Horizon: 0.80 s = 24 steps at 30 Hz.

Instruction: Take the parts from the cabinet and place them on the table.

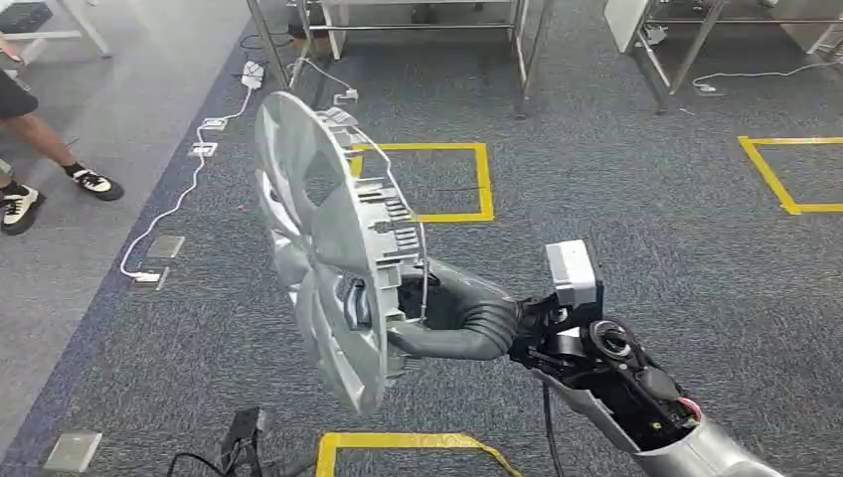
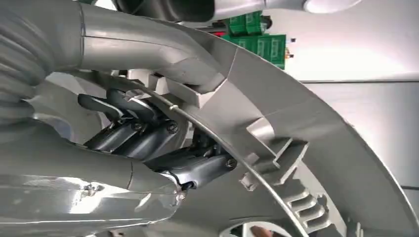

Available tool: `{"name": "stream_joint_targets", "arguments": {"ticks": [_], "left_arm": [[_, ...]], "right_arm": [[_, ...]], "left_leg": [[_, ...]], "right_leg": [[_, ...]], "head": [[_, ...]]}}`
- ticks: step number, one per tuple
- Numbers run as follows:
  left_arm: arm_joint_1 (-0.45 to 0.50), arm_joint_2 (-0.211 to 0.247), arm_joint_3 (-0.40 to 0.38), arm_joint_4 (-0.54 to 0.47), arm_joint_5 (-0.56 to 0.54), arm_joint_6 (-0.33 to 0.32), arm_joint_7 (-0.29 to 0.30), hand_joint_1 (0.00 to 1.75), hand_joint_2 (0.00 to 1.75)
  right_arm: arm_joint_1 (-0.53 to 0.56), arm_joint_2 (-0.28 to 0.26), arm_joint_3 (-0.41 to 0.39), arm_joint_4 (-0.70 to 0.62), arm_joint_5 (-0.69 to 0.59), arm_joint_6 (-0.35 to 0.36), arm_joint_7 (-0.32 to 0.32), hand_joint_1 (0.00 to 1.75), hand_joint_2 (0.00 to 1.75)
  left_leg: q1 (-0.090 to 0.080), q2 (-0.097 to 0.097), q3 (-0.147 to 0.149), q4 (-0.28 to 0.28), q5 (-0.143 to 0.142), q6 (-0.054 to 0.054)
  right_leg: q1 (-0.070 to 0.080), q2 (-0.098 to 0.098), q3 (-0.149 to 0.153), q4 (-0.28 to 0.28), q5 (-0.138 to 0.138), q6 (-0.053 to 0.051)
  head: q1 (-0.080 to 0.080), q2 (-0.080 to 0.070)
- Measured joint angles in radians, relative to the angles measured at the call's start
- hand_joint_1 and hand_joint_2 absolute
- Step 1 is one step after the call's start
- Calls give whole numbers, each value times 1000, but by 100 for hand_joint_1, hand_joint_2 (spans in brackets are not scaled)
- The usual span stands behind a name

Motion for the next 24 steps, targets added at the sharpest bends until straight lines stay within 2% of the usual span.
{"name": "stream_joint_targets", "arguments": {"ticks": [1,2,6,9,12,15,24], "left_arm": [[1,0,0,0,0,0,0,0,175],[1,0,0,0,0,0,0,0,175],[-1,0,0,0,-1,0,0,0,175],[-3,0,0,0,-2,0,0,0,175],[-4,0,0,0,-2,0,0,0,175],[-4,0,0,0,-2,0,0,0,175],[-5,0,0,0,-2,0,0,0,175]], "right_arm": [[1,0,0,0,0,0,0,175,175],[0,0,-1,0,-2,-2,-1,175,175],[1,0,-2,0,-2,-2,-2,175,175],[1,0,-3,0,-2,-2,-2,175,175],[1,0,-3,0,-2,-2,-2,175,175],[1,0,-3,0,-2,-2,-2,175,175],[1,0,-3,0,-2,-2,-2,175,175]], "left_leg": [[0,2,0,-3,7,19],[1,5,2,-4,4,19],[1,10,9,-15,8,11],[1,12,11,-18,9,9],[2,12,11,-20,8,-2],[2,12,11,-20,7,-5],[0,12,10,-18,6,-5]], "right_leg": [[3,1,0,2,0,-1],[5,3,0,1,0,-1],[7,8,0,2,2,-7],[7,10,0,2,3,-8],[8,10,0,2,2,-9],[7,10,0,2,1,-10],[5,10,2,-1,1,-10]], "head": [[-3,0],[-5,0],[-9,0],[-13,0],[-13,0],[-12,0],[-12,0]]}}
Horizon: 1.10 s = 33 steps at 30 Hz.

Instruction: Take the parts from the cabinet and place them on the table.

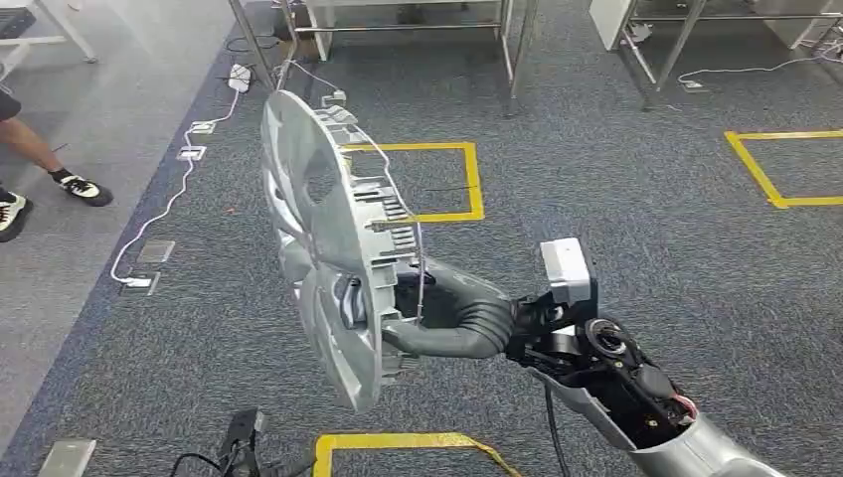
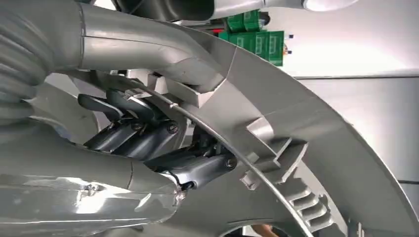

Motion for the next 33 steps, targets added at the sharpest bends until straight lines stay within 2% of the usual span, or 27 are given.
{"name": "stream_joint_targets", "arguments": {"ticks": [5,21,26,30,32,33], "left_arm": [[0,0,0,0,-4,0,3,0,175],[0,2,0,0,-13,-19,65,0,175],[2,4,-1,0,-18,0,74,0,175],[5,5,-1,0,-19,1,74,0,175],[5,6,-2,0,-19,4,74,0,175],[6,6,-2,0,-19,6,74,0,175]], "right_arm": [[0,0,0,0,0,-3,0,175,175],[3,0,0,0,-6,-8,0,175,175],[15,0,-3,1,11,-78,0,175,175],[19,0,-10,2,13,-86,0,175,175],[19,0,-10,2,55,-126,-1,175,175],[19,0,-10,2,93,-167,-1,175,175]], "left_leg": [[0,0,0,0,0,0],[0,0,0,0,0,0],[0,0,0,0,0,0],[0,0,0,0,0,0],[0,0,0,0,0,0],[0,0,-2,2,-2,1]], "right_leg": [[0,0,0,-1,0,0],[0,0,1,-1,0,0],[0,0,1,-1,0,0],[0,0,1,-1,0,0],[0,0,1,-1,0,0],[-2,0,2,-3,1,1]], "head": [[0,0],[0,0],[-1,0],[0,0],[-1,0],[0,0]]}}
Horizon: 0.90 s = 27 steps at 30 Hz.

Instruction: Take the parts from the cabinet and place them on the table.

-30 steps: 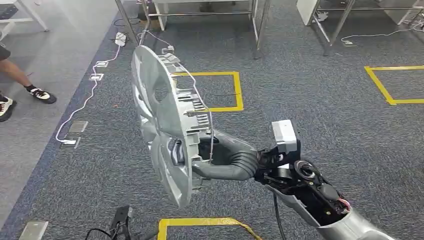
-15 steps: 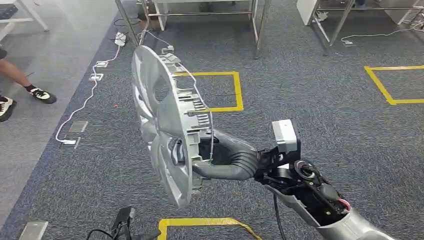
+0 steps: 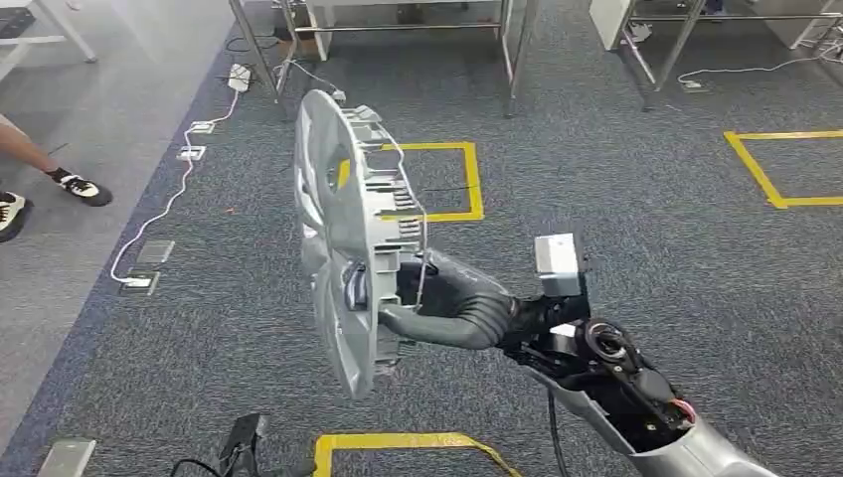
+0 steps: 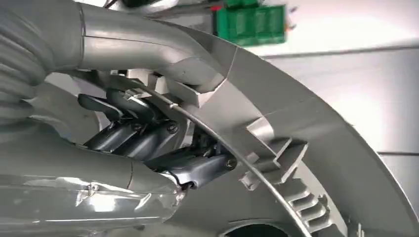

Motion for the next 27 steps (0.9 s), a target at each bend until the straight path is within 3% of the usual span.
{"name": "stream_joint_targets", "arguments": {"ticks": [1,3,4,5,6,8,9,10,11,13,14,15,16,18,19,20,21,22,24,25,26,27], "left_arm": [[1,4,0,0,0,4,0,0,175],[1,6,-1,0,-8,7,0,0,175],[2,5,-1,0,-12,7,0,0,175],[2,5,-1,0,-14,7,0,0,175],[2,6,-1,0,-17,7,0,0,175],[2,9,-4,0,-24,10,3,0,175],[3,10,-7,0,-28,10,6,0,175],[3,10,-8,0,-31,12,10,0,175],[4,10,-8,0,-33,20,15,0,175],[5,13,-9,0,-33,29,15,0,175],[5,19,-10,0,-32,35,11,0,175],[2,27,-10,0,-29,42,8,0,175],[3,29,-10,0,-28,45,4,0,175],[5,35,-10,0,-27,48,1,0,175],[4,40,-10,0,-24,49,-2,0,175],[4,41,-10,0,-18,52,-7,0,175],[0,43,-10,0,-13,52,-13,0,175],[-3,45,-10,0,-10,52,-18,0,175],[-2,51,-10,0,-9,50,-18,0,175],[-1,53,-10,0,-9,48,-12,0,175],[0,56,-10,0,-9,45,-5,0,175],[1,58,-10,0,-9,39,0,0,175]], "right_arm": [[0,0,0,0,44,-58,0,175,175],[1,1,-1,-1,129,-170,1,175,175],[3,1,-2,-2,152,-205,2,175,175],[5,1,-6,-2,163,-223,1,175,175],[3,1,-8,-2,172,-230,0,175,175],[8,1,-7,-3,189,-246,-2,175,175],[13,1,-8,-3,199,-257,-4,175,175],[19,1,-8,-3,207,-267,-5,175,175],[28,1,-8,-3,217,-275,-7,175,175],[39,1,-8,-3,227,-277,-18,175,175],[41,1,-8,-2,228,-275,-26,175,175],[46,3,-8,-1,227,-273,-34,175,175],[50,3,-10,-1,224,-269,-40,175,175],[56,4,-11,0,224,-269,-41,175,175],[56,7,-13,0,224,-268,-43,175,175],[56,8,-17,0,224,-266,-44,175,175],[56,10,-19,0,221,-265,-50,175,175],[56,10,-24,0,217,-265,-55,175,175],[57,10,-31,3,210,-268,-55,175,175],[58,10,-35,4,208,-275,-52,175,175],[61,10,-39,5,208,-280,-47,175,175],[64,10,-45,5,208,-284,-44,175,175]], "left_leg": [[-3,0,-1,8,-4,15],[-5,2,7,-8,-1,26],[13,5,27,-41,11,30],[10,8,41,-58,11,31],[12,13,48,-64,11,35],[12,22,56,-62,3,33],[13,23,59,-60,-4,31],[16,23,63,-57,-10,27],[21,23,69,-51,-19,20],[36,18,76,-25,-45,2],[41,17,75,-6,-61,-9],[32,14,65,6,-71,-21],[33,13,66,7,-72,-24],[37,10,77,-4,-75,-30],[39,11,80,-4,-82,-36],[38,42,74,24,-86,-37],[35,71,38,89,-100,-37],[31,83,-22,183,-127,-38],[28,88,-145,349,-155,-35],[26,88,-180,366,-133,-29],[23,88,-186,338,-90,-22],[19,88,-168,257,-20,-12]], "right_leg": [[-4,0,1,-5,0,8],[-3,2,8,-17,3,16],[3,-2,13,-19,2,17],[6,-17,7,3,-12,20],[3,-23,-24,67,-50,23],[-4,-30,-111,237,-121,31],[-10,-31,-144,295,-132,38],[-15,-33,-152,299,-119,43],[-21,-35,-134,253,-78,50],[-35,-34,-53,75,23,69],[-43,-23,-28,15,29,84],[-33,-8,-24,21,10,73],[-32,-13,-26,29,6,53],[-27,-15,-26,32,-6,36],[-31,-18,-9,29,-12,25],[-30,-22,3,25,-17,18],[-29,-28,13,21,-24,10],[-27,-34,24,17,-31,6],[-23,-41,46,13,-50,4],[-22,-42,61,13,-62,4],[-20,-44,77,12,-74,4],[-19,-45,99,11,-90,6]], "head": [[-3,0],[-11,0],[-14,0],[-10,0],[1,0],[5,0],[4,0],[5,0],[5,0],[7,0],[11,0],[18,0],[16,0],[5,0],[3,0],[-2,0],[-10,0],[-17,0],[-26,0],[-28,0],[-31,0],[-35,0]]}}
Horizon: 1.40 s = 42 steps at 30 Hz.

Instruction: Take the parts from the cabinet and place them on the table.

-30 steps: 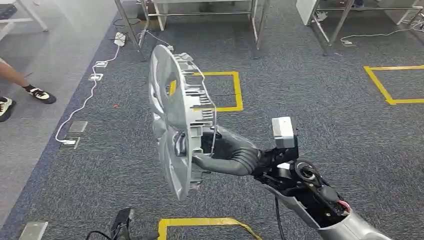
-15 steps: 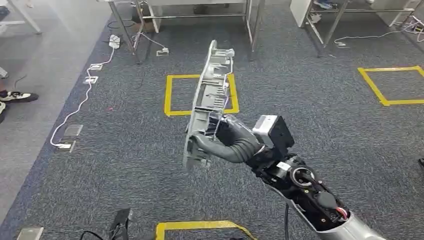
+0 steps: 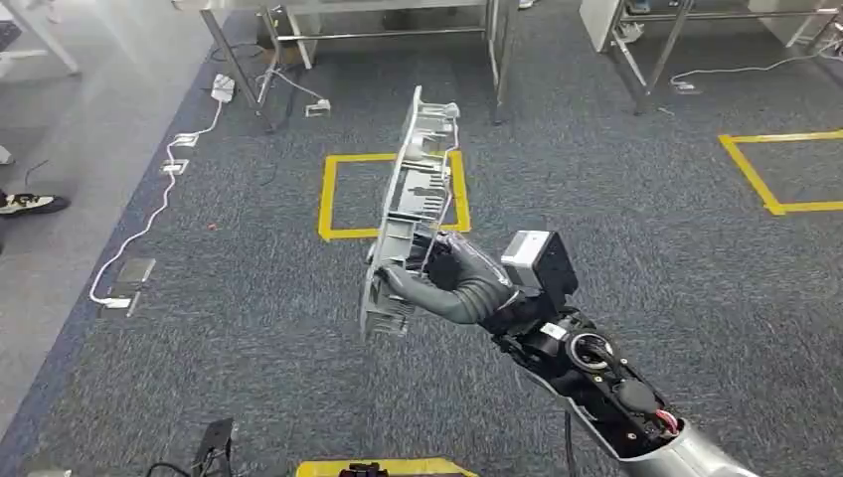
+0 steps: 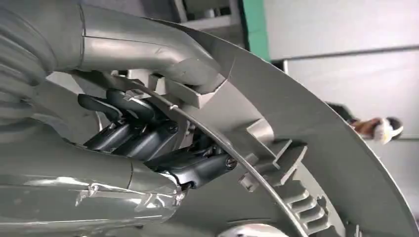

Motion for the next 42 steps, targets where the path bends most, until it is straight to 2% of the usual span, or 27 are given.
{"name": "stream_joint_targets", "arguments": {"ticks": [2,4,5,7,9,10,12,13,14,15,16,17,18,19,22,23,24,25,27,29,30,31,33,34,38,39,42], "left_arm": [[3,2,0,0,-7,-5,5,0,175],[6,0,-1,0,-20,-15,13,0,175],[6,-4,-3,0,-25,-20,14,0,175],[11,-11,-4,0,-32,-21,16,0,175],[18,-20,-8,0,-48,-21,25,0,175],[22,-23,-12,0,-54,-20,35,0,175],[35,-32,-17,0,-59,-20,44,0,175],[42,-34,-18,0,-52,-18,45,0,175],[48,-37,-18,0,-43,-15,42,0,175],[53,-39,-18,0,-34,-11,35,0,175],[58,-40,-18,0,-29,-10,29,0,175],[62,-42,-18,0,-26,-9,27,0,175],[72,-45,-18,0,-23,-9,27,0,175],[73,-46,-18,0,-21,-9,26,0,175],[65,-49,-17,1,-17,-8,21,0,175],[62,-48,-17,1,-13,-6,20,0,175],[59,-52,-17,1,-9,-6,20,0,175],[60,-54,-17,1,-9,-9,20,0,175],[63,-56,-17,1,-21,-12,23,0,175],[67,-56,-17,1,-27,-13,35,0,175],[67,-56,-17,1,-29,-14,35,0,175],[65,-55,-17,1,-31,-17,37,0,175],[66,-51,-17,1,-35,-20,35,0,175],[65,-48,-17,1,-37,-20,34,0,175],[36,-50,-18,1,-47,-23,31,0,175],[28,-52,-18,1,-50,-24,31,0,175],[23,-51,-18,1,-55,-28,38,0,175]], "right_arm": [[1,0,-8,0,-1,-5,6,175,175],[9,-1,-19,-3,-7,-11,12,175,175],[14,-2,-26,-6,-11,-14,14,175,175],[25,-4,-38,-13,-14,-18,18,175,175],[39,-13,-48,-25,-10,-30,25,175,175],[49,-19,-53,-32,-7,-38,29,175,175],[75,-35,-65,-42,-1,-49,37,175,175],[84,-40,-68,-47,0,-54,42,175,175],[91,-43,-74,-51,3,-59,46,175,175],[95,-45,-80,-53,5,-63,47,175,175],[96,-48,-86,-54,6,-63,45,175,175],[97,-52,-92,-57,6,-65,45,175,175],[101,-58,-95,-58,5,-65,45,175,175],[104,-60,-99,-59,5,-65,42,175,175],[102,-61,-113,-74,6,-66,47,175,175],[103,-61,-114,-79,8,-67,45,175,175],[101,-63,-118,-78,15,-69,43,175,175],[101,-63,-121,-78,31,-82,43,175,175],[109,-69,-122,-77,48,-113,45,175,175],[116,-77,-126,-77,52,-124,47,175,175],[120,-78,-129,-78,43,-121,47,175,175],[122,-79,-131,-82,20,-107,44,175,175],[127,-80,-135,-93,-39,-58,24,175,175],[129,-80,-135,-95,-47,-42,16,175,175],[123,-80,-141,-128,-22,-65,-3,175,175],[119,-80,-145,-134,-13,-74,-8,175,175],[103,-81,-155,-146,-4,-83,-11,175,175]], "left_leg": [[-14,7,51,-196,125,26],[-29,15,87,-205,82,40],[-31,14,96,-223,65,35],[-25,11,121,-239,46,44],[-22,4,160,-265,34,52],[-24,1,179,-273,24,57],[-27,-6,220,-285,0,61],[-29,-13,243,-287,-17,62],[-30,-17,262,-287,-31,62],[-32,-21,283,-287,-46,61],[-34,-24,303,-287,-60,60],[-35,-25,325,-287,-78,59],[-35,-26,328,-287,-93,57],[-38,-33,330,-276,-99,51],[-37,-32,341,-285,-108,38],[-37,-30,330,-259,-108,37],[-38,-16,290,-184,-86,26],[-33,-7,234,-92,-94,11],[-20,2,142,30,-159,-13],[-16,4,85,39,-218,-17],[-15,4,78,-7,-203,-15],[-15,4,82,-81,-147,-10],[-20,12,85,-247,78,9],[-23,12,80,-289,125,13],[-26,3,89,-255,88,38],[-22,0,102,-260,82,45],[-27,-1,132,-263,59,59]], "right_leg": [[1,-3,42,-6,-31,6],[4,-2,49,-38,-40,20],[7,-9,63,-54,-44,26],[6,-9,93,-50,-19,44],[5,-3,28,68,-9,37],[7,-1,-21,155,-23,32],[15,0,-106,260,-108,29],[19,1,-140,267,-158,31],[21,1,-157,244,-176,29],[22,1,-166,198,-159,27],[23,1,-168,133,-102,26],[23,3,-169,55,7,19],[24,5,-180,-5,168,13],[31,5,-182,-8,152,9],[36,4,-159,-12,146,-14],[23,7,-136,-23,143,-15],[21,6,-121,-32,137,-19],[19,4,-105,-39,129,-21],[15,3,-67,-51,107,-20],[7,5,-31,-56,84,-14],[2,9,-13,-56,71,-11],[-1,10,3,-56,57,-8],[-2,12,17,-56,32,2],[4,18,27,-44,17,11],[1,15,57,-66,-17,43],[2,10,50,-38,-40,43],[13,9,-70,215,-157,33]], "head": [[-8,0],[-7,0],[-13,0],[-8,0],[3,0],[7,0],[14,0],[17,0],[20,0],[22,0],[27,0],[30,0],[31,0],[21,0],[33,0],[32,0],[27,0],[19,0],[16,0],[13,0],[8,0],[3,0],[-13,0],[-17,0],[-9,0],[-1,0],[22,0]]}}
